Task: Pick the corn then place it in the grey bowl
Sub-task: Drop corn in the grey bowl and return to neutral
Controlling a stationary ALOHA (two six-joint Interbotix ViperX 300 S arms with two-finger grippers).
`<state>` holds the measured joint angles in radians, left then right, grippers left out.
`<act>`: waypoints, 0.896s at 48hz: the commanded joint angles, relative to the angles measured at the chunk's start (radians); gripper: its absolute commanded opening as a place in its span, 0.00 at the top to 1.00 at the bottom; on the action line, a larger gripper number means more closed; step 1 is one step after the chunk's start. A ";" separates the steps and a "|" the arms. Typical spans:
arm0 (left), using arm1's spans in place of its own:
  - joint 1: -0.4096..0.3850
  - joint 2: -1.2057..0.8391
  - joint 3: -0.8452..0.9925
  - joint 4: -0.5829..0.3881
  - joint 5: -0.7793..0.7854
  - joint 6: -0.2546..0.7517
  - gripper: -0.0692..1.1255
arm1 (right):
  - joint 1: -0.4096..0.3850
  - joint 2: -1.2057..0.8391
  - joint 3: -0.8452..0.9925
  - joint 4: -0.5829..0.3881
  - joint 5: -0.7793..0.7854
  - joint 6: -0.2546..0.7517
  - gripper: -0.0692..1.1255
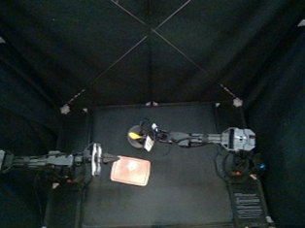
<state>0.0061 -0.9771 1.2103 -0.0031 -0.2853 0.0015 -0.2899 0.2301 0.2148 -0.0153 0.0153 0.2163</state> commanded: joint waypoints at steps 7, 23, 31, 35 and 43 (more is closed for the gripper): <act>0.002 0.002 -0.017 0.002 -0.005 0.002 0.96 | -0.037 -0.008 -0.014 -0.014 0.000 0.002 0.16; 0.002 0.000 -0.017 0.000 -0.005 0.002 0.96 | -0.031 -0.117 0.044 -0.052 0.026 -0.009 0.06; 0.002 -0.011 -0.017 0.003 -0.005 0.002 0.96 | 0.021 -0.316 0.163 -0.114 -0.009 0.002 0.06; 0.002 -0.018 -0.017 0.003 -0.005 0.003 0.96 | 0.067 -0.445 0.255 -0.123 -0.049 0.003 0.06; 0.003 -0.034 -0.015 0.005 -0.005 0.003 0.96 | 0.140 -0.655 0.434 -0.120 -0.120 0.005 0.06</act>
<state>0.0061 -1.0063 1.2088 -0.0015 -0.2853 0.0015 -0.1733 -0.3099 0.5860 -0.1381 -0.0706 0.2194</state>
